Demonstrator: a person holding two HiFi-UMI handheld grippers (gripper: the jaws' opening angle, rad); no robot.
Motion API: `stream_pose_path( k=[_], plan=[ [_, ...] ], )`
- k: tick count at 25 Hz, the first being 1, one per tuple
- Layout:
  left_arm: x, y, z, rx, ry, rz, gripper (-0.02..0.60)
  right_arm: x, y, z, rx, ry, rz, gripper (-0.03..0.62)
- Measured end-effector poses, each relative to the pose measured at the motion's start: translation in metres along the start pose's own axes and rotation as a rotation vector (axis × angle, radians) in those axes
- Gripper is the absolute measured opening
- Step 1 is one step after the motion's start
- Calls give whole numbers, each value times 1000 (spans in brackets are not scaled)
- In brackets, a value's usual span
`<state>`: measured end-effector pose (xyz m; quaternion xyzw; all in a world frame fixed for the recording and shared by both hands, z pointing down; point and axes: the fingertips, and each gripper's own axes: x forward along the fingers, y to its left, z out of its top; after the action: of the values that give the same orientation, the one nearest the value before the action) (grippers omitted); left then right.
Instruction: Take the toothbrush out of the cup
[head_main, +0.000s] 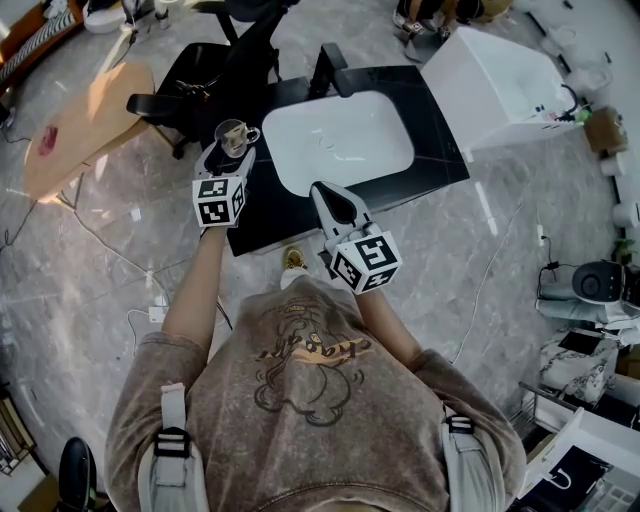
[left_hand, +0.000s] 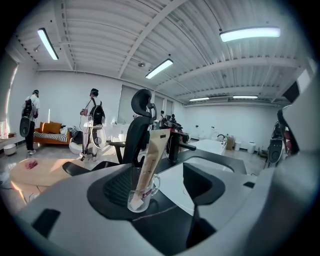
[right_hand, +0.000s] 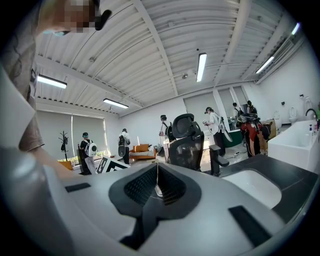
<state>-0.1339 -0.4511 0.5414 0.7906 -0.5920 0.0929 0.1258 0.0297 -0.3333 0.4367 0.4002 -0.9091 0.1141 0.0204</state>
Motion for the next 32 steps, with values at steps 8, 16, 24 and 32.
stream_pose_path(
  k=[8, 16, 24, 32],
  plan=[
    [24, 6, -7, 9, 32, -13, 313, 0, -9, 0, -2, 3, -17, 20],
    [35, 13, -12, 28, 56, 15, 248, 3, -12, -1, 4, 11, -24, 20],
    [38, 18, -13, 24, 60, 30, 162, 4, -13, -4, 10, 20, -32, 20],
    [37, 25, -14, 59, 70, 54, 86, 10, -12, -5, 12, 23, -33, 20]
  ],
)
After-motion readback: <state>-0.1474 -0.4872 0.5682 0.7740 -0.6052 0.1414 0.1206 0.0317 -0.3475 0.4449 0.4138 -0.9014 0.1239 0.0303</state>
